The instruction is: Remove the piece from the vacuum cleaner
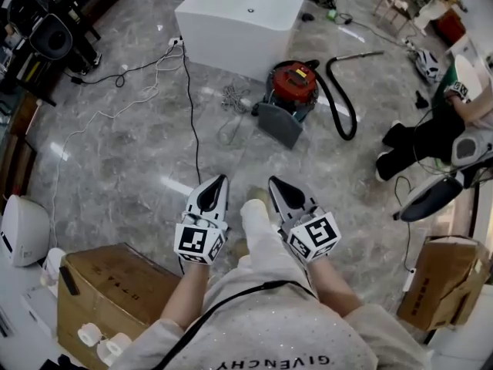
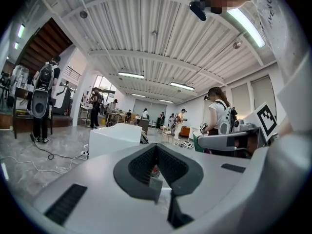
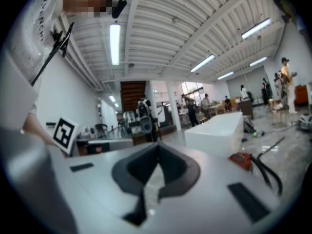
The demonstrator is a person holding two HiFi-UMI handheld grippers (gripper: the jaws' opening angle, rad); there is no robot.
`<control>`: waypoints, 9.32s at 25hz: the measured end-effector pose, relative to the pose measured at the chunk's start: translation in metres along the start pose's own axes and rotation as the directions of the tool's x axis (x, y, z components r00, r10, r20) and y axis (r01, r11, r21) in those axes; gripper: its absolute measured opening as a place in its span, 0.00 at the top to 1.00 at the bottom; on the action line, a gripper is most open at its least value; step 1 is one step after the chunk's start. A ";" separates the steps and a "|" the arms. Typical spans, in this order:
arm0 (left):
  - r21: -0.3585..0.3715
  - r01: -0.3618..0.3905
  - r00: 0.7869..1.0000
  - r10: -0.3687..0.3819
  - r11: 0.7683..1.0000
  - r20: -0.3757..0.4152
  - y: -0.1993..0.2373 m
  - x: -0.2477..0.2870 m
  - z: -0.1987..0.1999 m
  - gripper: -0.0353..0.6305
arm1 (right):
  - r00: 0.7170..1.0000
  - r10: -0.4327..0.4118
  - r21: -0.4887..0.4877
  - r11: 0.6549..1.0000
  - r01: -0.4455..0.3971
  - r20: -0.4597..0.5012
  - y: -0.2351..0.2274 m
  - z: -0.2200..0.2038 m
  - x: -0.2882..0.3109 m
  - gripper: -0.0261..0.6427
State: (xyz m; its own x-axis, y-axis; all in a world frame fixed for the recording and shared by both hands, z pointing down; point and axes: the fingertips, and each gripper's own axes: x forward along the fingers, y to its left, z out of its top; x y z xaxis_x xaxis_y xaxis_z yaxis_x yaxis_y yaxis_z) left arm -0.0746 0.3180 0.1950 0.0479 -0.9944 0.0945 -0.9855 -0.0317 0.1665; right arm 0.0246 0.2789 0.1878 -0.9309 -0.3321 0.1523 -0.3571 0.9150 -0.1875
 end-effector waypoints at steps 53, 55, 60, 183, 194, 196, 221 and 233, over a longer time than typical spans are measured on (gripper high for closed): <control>-0.075 0.399 0.833 -0.395 0.914 -0.387 0.070 0.437 -0.166 0.91 | 0.907 -0.254 0.236 0.910 0.342 -0.336 -0.323 -0.136 0.171 0.94; -0.128 0.387 0.833 -0.406 0.913 -0.375 0.071 0.446 -0.180 0.91 | 0.900 -0.242 0.249 0.905 0.344 -0.363 -0.328 -0.152 0.173 0.94; -0.076 0.499 0.784 -0.487 0.863 -0.384 0.063 0.460 -0.211 0.91 | 0.882 -0.222 0.236 0.910 0.341 -0.415 -0.339 -0.184 0.183 0.94; 0.318 0.876 0.394 -0.157 0.364 -0.906 0.085 0.430 -0.424 0.89 | 0.622 -0.279 -0.262 0.957 0.121 -0.731 -0.389 -0.361 0.202 0.89; 0.333 0.837 0.448 -0.195 0.433 -0.873 0.067 0.407 -0.361 0.89 | 0.663 -0.295 -0.291 0.949 0.121 -0.688 -0.363 -0.300 0.181 0.89; 0.337 0.831 0.458 -0.201 0.442 -0.866 0.065 0.404 -0.345 0.89 | 0.673 -0.291 -0.283 0.951 0.125 -0.680 -0.357 -0.286 0.179 0.89; 0.360 0.794 0.527 -0.257 0.490 -0.810 0.046 0.383 -0.157 0.89 | 0.748 -0.249 -0.218 0.966 0.142 -0.615 -0.314 -0.103 0.161 0.89; 0.249 0.781 0.515 -0.367 0.572 -0.774 0.035 0.364 -0.090 0.89 | 0.787 -0.179 -0.202 0.977 0.071 -0.590 -0.294 -0.039 0.152 0.89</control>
State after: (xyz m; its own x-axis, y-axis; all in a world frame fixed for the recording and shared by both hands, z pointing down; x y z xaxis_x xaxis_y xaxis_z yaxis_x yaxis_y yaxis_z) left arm -0.0766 -0.0361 0.3240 0.5122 -0.4225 0.7478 -0.5670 -0.8203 -0.0751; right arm -0.0085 -0.0311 0.3040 -0.6231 -0.2900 0.7264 -0.3995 0.9164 0.0232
